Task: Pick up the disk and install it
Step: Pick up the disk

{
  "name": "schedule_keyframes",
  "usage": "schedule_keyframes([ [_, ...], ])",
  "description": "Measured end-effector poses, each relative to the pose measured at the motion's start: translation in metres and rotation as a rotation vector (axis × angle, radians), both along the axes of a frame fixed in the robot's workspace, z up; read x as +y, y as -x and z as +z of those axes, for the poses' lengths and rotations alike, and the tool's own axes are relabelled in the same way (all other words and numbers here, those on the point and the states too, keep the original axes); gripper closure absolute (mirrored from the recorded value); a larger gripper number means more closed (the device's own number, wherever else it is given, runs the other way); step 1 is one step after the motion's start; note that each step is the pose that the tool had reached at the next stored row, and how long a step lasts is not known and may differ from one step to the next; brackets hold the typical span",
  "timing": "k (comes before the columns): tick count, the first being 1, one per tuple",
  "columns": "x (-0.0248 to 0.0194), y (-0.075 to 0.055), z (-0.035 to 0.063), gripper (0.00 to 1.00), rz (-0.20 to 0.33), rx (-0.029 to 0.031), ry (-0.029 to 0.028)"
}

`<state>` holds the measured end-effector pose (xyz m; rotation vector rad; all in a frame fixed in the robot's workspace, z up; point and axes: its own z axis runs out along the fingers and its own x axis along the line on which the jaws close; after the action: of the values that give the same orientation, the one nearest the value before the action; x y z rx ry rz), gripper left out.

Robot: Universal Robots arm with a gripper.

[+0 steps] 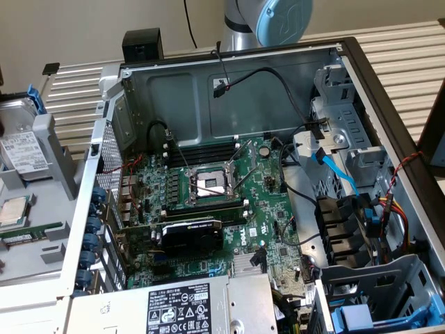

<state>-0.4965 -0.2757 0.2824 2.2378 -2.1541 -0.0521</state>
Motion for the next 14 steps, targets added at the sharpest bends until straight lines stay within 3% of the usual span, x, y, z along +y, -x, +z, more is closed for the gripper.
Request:
schedule_keyframes([
  [14,0.0000,0.000,0.0182,0.63,0.000,-0.0025,0.0000],
])
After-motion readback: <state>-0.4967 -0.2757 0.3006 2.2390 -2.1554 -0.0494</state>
